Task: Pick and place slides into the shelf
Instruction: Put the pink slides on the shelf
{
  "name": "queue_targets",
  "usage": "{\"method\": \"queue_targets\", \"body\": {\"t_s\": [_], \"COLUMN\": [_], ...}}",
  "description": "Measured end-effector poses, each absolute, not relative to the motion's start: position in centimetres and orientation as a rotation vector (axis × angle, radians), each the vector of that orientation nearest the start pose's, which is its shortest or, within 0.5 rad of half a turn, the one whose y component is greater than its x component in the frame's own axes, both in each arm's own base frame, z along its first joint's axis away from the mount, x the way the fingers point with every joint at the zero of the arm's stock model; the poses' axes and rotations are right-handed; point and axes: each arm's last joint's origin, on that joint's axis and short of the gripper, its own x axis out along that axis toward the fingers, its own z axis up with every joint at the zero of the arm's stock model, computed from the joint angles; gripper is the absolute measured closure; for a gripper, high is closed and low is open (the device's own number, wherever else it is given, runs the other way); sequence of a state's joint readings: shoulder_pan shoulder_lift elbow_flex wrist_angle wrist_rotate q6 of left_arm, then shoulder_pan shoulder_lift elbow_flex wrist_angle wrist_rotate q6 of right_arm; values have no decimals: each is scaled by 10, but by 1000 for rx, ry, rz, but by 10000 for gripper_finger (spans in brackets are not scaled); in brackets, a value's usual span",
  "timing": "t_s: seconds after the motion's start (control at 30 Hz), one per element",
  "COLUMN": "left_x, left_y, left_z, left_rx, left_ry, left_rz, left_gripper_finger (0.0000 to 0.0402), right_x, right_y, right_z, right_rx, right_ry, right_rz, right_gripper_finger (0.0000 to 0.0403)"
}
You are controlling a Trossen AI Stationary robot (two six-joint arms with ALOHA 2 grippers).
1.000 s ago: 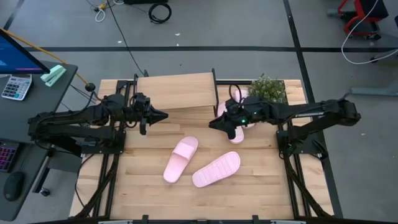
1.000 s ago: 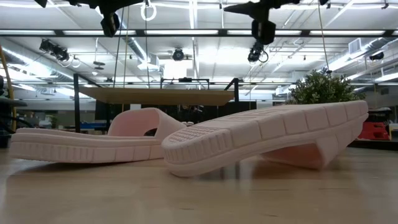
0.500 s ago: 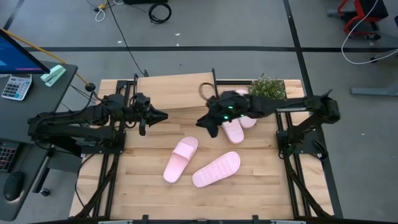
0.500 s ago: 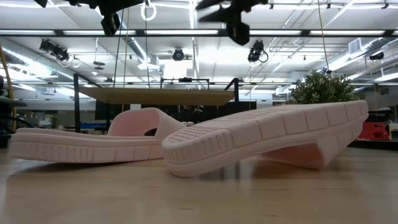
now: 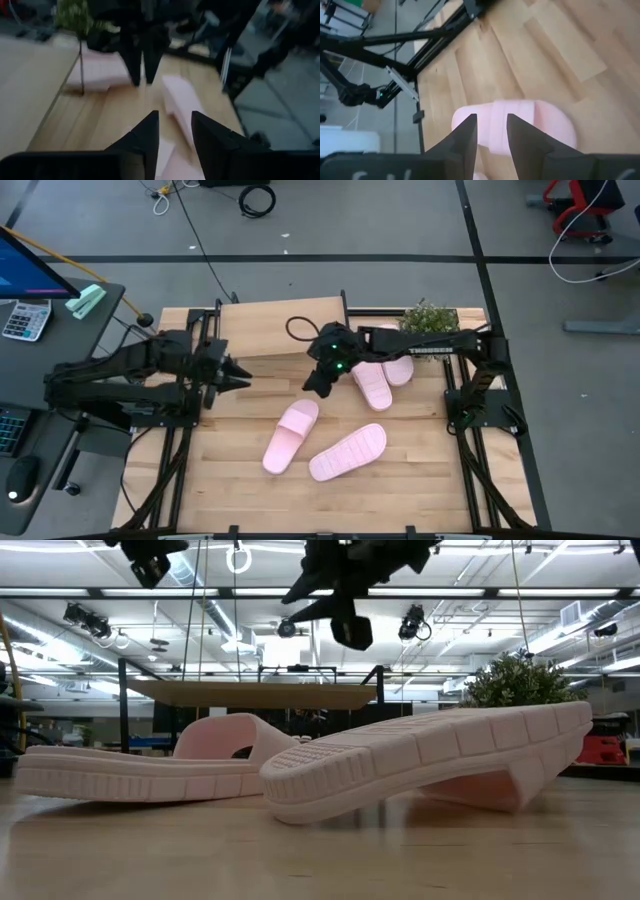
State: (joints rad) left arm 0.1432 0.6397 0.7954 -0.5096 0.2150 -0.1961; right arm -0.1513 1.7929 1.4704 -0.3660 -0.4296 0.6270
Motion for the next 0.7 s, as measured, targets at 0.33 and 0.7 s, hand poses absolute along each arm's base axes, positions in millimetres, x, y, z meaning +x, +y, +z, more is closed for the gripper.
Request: {"method": "queue_targets", "body": {"t_s": [0.33, 0.7], "left_x": [120, 118], "left_y": [11, 11], "left_z": [337, 332], "left_rx": [-182, -194], "left_ry": [417, 477], "left_rz": [-48, -43], "left_gripper_finger": [258, 275], "right_x": [415, 429], "right_y": [-44, -37], "right_z": [249, 211], "right_rx": [878, 930], "right_ry": [815, 900], "right_rz": [94, 67], "right_gripper_finger": [272, 218]}}
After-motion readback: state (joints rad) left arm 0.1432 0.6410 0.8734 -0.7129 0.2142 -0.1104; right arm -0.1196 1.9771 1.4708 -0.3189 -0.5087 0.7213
